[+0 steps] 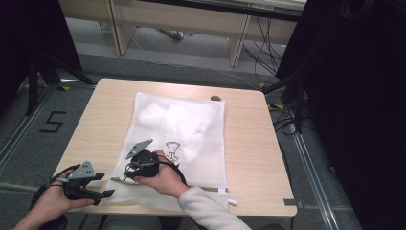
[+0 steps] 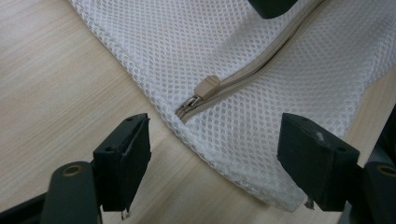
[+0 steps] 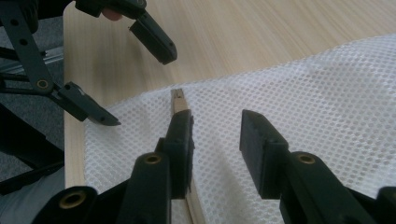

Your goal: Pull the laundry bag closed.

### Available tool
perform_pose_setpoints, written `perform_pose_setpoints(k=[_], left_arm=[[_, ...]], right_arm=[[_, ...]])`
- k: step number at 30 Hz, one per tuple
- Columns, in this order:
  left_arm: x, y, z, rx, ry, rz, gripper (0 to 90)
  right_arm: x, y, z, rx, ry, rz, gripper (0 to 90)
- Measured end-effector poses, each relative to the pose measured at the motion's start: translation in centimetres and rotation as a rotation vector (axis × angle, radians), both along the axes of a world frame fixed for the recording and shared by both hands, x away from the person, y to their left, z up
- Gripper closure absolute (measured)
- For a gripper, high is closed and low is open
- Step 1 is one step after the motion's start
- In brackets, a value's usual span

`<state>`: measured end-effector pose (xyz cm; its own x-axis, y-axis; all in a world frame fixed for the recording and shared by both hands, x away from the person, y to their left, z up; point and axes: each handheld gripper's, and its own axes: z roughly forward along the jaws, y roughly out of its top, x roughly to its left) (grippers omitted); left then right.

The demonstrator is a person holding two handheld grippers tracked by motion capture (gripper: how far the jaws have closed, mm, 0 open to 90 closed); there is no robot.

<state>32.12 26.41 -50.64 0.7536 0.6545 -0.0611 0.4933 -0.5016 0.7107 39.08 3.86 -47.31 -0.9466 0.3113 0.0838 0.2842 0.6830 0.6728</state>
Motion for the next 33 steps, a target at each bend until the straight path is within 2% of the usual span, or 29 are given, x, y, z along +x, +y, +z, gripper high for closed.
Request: perform_pose_setpoints(k=[5,7,19,21,22,23,25,26,28,29,33], left_arm=[[-0.1,-0.1,0.0,-0.005,0.003,0.007,24.9],[0.0,0.0,0.0,-0.001,0.002,0.001,24.9],[0.0,0.0,0.0,0.001,0.003,-0.001,24.9],[-0.1,-0.1,0.0,-0.008,0.003,0.005,24.9],[-0.1,-0.2,-0.1,-0.015,0.018,0.017,24.9],[-0.1,-0.1,-0.1,-0.005,0.015,0.019,24.9],[-0.1,-0.1,0.0,-0.009,0.016,0.014,24.9],[0.0,0.0,0.0,0.002,0.002,-0.002,24.9],[-0.1,-0.1,-0.1,-0.008,0.004,0.005,24.9],[-0.1,-0.1,-0.1,-0.009,0.018,0.013,24.8],[-0.1,-0.1,-0.1,-0.014,0.019,0.016,24.8]], right_arm=[[0.2,0.9,-0.5,-0.011,0.007,0.022,66.3],[0.0,1.2,-0.6,-0.016,0.025,0.011,66.5],[-0.1,2.9,-1.2,-0.047,0.034,0.042,67.9],[-0.1,3.0,-1.4,-0.051,0.034,0.045,68.0],[-0.1,3.1,-1.4,-0.053,0.039,0.044,68.1],[-0.1,3.2,-1.5,-0.056,0.040,0.043,68.2],[-0.1,3.4,-1.7,-0.056,0.046,0.041,68.4],[-0.1,3.4,-1.7,-0.065,0.049,0.038,68.4],[0.0,3.6,-1.8,-0.065,0.040,0.050,68.9],[0.1,3.7,-1.9,-0.061,0.041,0.051,69.3],[0.0,4.1,-2.0,-0.073,0.040,0.049,70.9]])
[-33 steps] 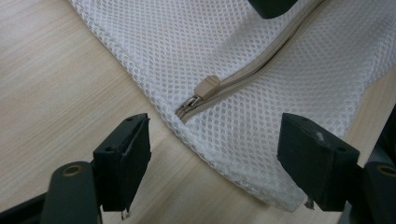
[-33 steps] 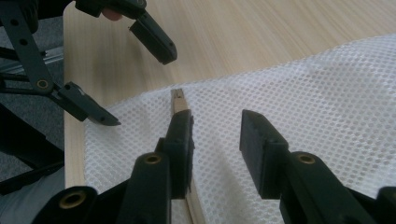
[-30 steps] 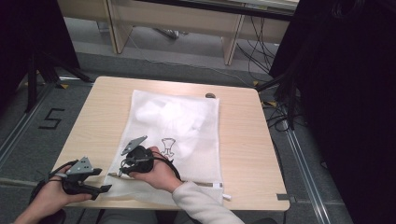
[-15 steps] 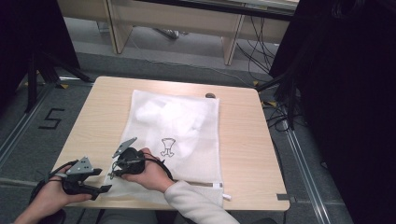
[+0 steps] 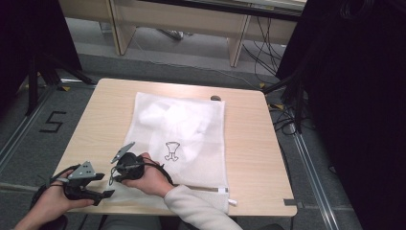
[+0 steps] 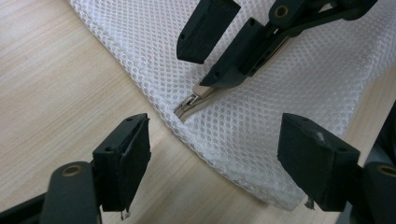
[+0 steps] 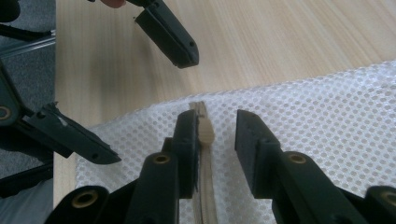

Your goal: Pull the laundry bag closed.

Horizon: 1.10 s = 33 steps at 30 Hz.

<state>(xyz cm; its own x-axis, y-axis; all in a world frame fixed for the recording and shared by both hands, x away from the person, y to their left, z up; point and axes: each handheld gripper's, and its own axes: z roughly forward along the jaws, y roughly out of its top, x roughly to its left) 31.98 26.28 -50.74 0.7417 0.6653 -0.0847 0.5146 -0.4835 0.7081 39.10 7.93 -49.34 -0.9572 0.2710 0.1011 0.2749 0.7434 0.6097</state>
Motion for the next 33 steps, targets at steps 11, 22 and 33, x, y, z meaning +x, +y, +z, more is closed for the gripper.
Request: perform_pose_setpoints(k=[11,22,33], left_arm=[[0.0,0.1,0.0,0.011,0.003,-0.004,24.7],[0.0,0.0,0.0,0.018,0.001,0.003,24.6],[0.1,-0.1,0.0,0.012,0.005,0.007,25.6]], right_arm=[[0.0,0.5,-0.4,-0.018,-0.004,0.017,75.9],[-0.1,0.6,-0.5,-0.027,-0.005,0.037,81.5],[0.0,0.4,0.8,-0.022,0.006,0.040,81.6]])
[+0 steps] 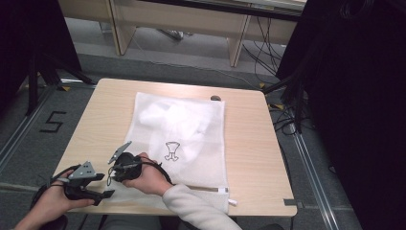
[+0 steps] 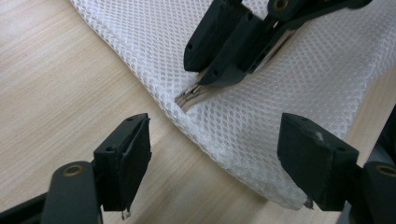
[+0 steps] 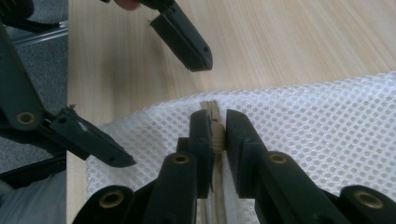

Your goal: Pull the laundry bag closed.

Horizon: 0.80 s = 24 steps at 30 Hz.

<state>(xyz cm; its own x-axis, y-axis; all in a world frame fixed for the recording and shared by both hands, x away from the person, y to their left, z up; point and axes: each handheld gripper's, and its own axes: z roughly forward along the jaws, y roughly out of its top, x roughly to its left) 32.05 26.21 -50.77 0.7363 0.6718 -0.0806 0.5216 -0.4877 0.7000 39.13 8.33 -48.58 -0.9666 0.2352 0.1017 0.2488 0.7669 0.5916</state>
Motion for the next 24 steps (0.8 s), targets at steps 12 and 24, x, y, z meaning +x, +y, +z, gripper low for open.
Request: perform_pose_setpoints(k=[12,24], left_arm=[[0.3,-0.6,0.2,-0.034,0.043,0.021,41.7],[0.8,-1.2,0.2,-0.086,0.073,0.027,74.6]], right_arm=[[-0.1,-0.3,1.6,0.005,-0.022,0.011,81.7],[-0.4,-1.0,3.0,0.008,-0.034,0.021,81.7]])
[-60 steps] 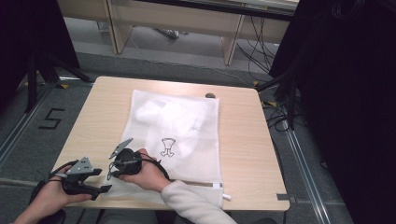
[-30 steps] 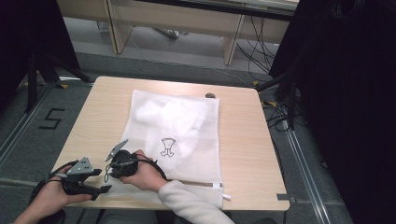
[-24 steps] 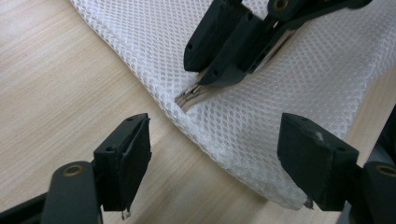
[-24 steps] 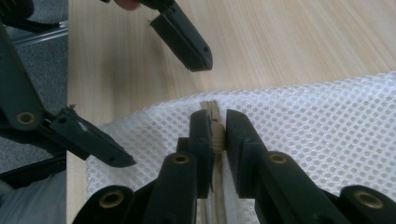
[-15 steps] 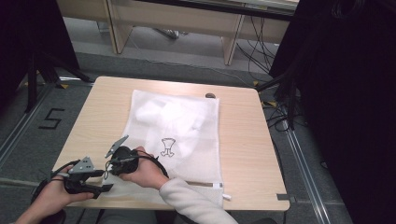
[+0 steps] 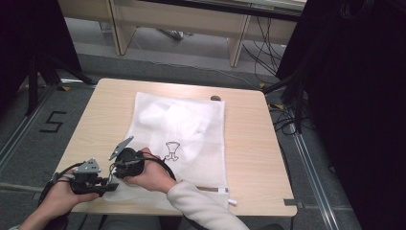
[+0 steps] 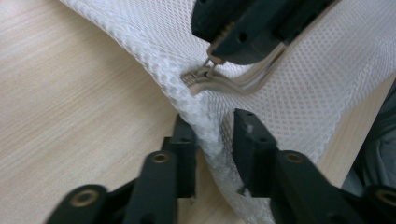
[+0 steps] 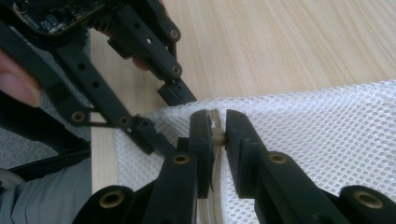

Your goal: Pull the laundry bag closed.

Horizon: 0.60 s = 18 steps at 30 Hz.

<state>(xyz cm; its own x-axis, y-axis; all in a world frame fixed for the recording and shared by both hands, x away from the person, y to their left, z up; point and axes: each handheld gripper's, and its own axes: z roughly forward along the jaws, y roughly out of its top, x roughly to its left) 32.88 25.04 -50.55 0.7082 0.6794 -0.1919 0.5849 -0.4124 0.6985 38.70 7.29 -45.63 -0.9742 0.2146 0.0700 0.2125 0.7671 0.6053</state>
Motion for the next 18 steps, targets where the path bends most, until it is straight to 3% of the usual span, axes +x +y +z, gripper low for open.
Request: perform_pose_setpoints(k=[1,2,5,8,12,18], left_arm=[[0.0,0.0,0.2,0.000,0.012,0.014,77.4],[-0.1,-0.1,0.2,-0.027,0.008,0.019,80.3],[-0.1,-0.2,0.4,-0.039,-0.001,0.029,83.9],[-0.1,-0.1,0.6,-0.045,0.017,0.032,85.0],[-0.2,-0.2,0.8,-0.059,0.023,0.038,85.4],[-0.2,-0.1,0.8,-0.075,0.011,0.057,85.5]], right_arm=[[0.0,-0.1,0.0,0.002,-0.002,-0.002,81.7],[0.0,-0.2,0.1,0.002,-0.004,-0.001,81.7],[0.0,-0.6,0.0,-0.001,0.003,-0.003,81.7],[0.0,-1.0,-0.2,-0.022,-0.004,0.001,81.8],[-0.1,-1.3,-0.6,-0.047,0.027,-0.023,82.1],[-0.3,-1.3,-1.1,-0.079,0.023,-0.022,82.3]])
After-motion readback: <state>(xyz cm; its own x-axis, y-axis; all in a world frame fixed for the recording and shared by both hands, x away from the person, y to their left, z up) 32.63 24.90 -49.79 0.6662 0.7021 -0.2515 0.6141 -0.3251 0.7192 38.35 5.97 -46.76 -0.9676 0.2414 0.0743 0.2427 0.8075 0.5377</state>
